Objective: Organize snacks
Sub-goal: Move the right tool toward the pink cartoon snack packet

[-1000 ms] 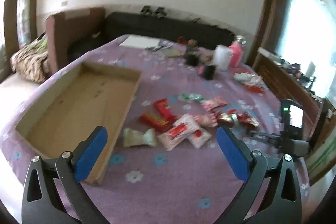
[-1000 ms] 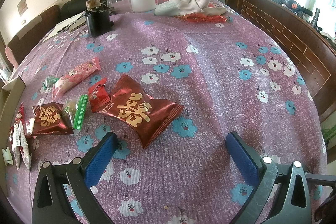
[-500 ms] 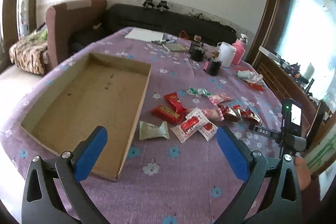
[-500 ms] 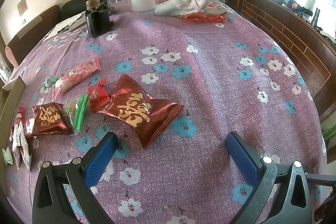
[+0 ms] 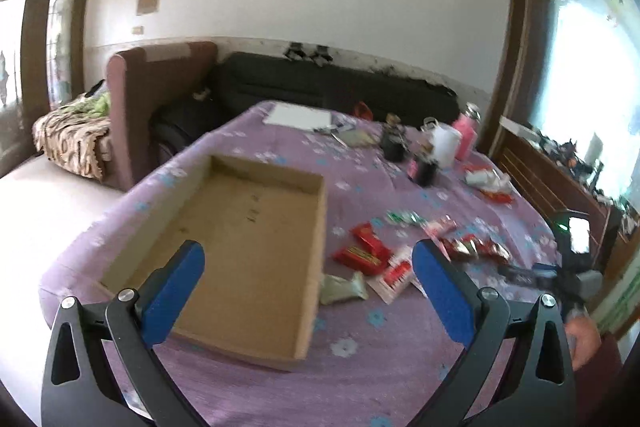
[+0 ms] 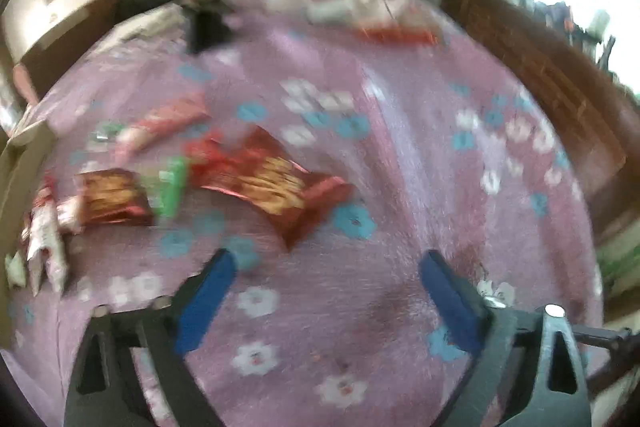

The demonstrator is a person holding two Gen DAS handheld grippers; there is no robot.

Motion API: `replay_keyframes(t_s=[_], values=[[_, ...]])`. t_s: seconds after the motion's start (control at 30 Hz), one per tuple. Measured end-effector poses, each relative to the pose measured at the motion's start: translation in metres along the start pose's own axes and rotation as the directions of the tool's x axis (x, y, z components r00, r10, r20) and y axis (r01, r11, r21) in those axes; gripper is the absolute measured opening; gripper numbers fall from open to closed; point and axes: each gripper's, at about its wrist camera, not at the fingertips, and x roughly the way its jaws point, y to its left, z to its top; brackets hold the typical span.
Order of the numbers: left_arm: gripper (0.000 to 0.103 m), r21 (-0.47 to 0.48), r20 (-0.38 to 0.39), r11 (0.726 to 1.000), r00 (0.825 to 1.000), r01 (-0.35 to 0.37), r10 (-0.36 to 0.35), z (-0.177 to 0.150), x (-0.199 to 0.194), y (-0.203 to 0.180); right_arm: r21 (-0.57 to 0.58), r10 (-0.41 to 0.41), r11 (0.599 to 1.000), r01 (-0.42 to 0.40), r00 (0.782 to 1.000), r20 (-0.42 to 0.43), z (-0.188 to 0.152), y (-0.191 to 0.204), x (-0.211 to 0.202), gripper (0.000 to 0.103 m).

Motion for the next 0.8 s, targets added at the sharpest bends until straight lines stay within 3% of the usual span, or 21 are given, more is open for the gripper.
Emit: replay_keyframes(t_s=[0.1,0.2,0.3,0.33,0.4,0.43,0.5,0.7,0.8], values=[[0.103,-0.038,0.011,0.999,1.0,-0.009,0.009,0.006,-0.002,0.011,-0.066,0.086,0.995,-0.078,0.986,0.141,-0.005,0.026,-0.043,0.093],[0.103,-0.06,0.001,0.998,1.0,-0.012,0.012,0.006,0.0,0.019,-0.184,0.173,0.975,-0.128,0.95,0.258,-0.01,0.064,-0.081,0.097],[0.103,-0.071,-0.022,0.997,1.0,-0.01,0.009,0.003,0.005,0.022,-0.263,0.298,0.933,-0.247,0.938,0.176,-0.009,0.102,-0.087,0.097],[0.103,-0.071,-0.036,0.997,0.999,-0.007,0.004,0.001,0.007,0.023,-0.256,0.365,0.91,-0.327,0.923,0.118,-0.009,0.114,-0.083,0.096],[0.103,-0.075,-0.051,0.997,0.999,-0.001,-0.003,-0.001,0.009,0.024,-0.213,0.458,0.873,-0.439,0.888,0.043,-0.008,0.126,-0.073,0.083],[0.103,-0.078,-0.055,0.997,0.998,-0.001,-0.003,-0.001,0.01,0.026,-0.192,0.481,0.862,-0.47,0.877,0.012,-0.006,0.133,-0.067,0.067],[0.103,-0.085,-0.054,0.996,0.999,0.0,-0.004,-0.002,0.009,0.028,-0.164,0.499,0.852,-0.498,0.866,-0.04,-0.004,0.145,-0.055,0.062],[0.103,-0.084,-0.067,0.996,0.998,0.001,-0.006,-0.004,0.012,0.027,-0.107,0.452,0.882,-0.459,0.888,-0.081,-0.003,0.174,-0.033,0.063],[0.103,-0.076,-0.084,0.997,0.996,0.013,-0.019,-0.007,0.016,0.023,-0.105,0.385,0.915,-0.389,0.921,-0.058,-0.002,0.182,-0.027,0.064]])
